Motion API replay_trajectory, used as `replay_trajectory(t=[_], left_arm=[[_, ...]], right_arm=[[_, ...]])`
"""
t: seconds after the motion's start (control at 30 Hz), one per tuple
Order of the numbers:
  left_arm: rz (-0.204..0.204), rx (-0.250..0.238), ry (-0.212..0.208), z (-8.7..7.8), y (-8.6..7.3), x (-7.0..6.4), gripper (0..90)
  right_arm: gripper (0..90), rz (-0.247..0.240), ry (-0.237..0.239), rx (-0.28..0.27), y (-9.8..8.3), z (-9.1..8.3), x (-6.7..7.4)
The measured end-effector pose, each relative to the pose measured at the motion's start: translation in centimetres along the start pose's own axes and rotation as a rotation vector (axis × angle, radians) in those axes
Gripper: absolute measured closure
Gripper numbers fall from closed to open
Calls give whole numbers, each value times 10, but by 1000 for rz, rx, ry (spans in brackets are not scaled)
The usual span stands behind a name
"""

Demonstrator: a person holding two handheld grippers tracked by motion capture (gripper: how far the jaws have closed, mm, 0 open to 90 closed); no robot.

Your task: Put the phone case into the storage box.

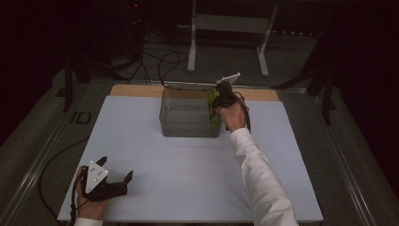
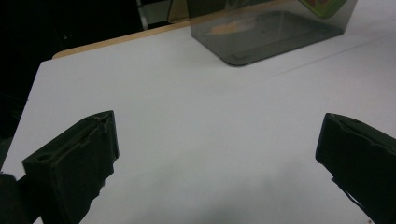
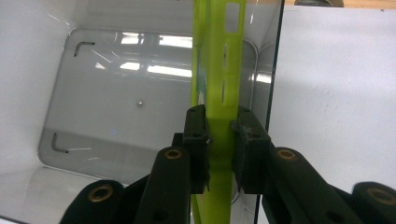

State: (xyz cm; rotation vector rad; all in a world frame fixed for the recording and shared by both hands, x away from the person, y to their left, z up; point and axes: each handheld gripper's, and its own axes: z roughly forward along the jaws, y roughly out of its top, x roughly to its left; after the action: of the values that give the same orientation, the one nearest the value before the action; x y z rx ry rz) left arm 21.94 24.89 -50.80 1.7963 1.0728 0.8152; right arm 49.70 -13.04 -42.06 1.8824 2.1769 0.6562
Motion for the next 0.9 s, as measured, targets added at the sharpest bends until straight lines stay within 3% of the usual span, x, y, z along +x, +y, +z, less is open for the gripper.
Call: replay_trajectory(t=[0.4, 0.9], left_arm=[[0, -1, -2, 0, 0, 0, 0], [-4, -5, -1, -1, 1, 0, 0]], right_arm=[[772, 20, -9, 17, 1, 8, 2], [773, 33, -68, 37, 0, 17, 9]])
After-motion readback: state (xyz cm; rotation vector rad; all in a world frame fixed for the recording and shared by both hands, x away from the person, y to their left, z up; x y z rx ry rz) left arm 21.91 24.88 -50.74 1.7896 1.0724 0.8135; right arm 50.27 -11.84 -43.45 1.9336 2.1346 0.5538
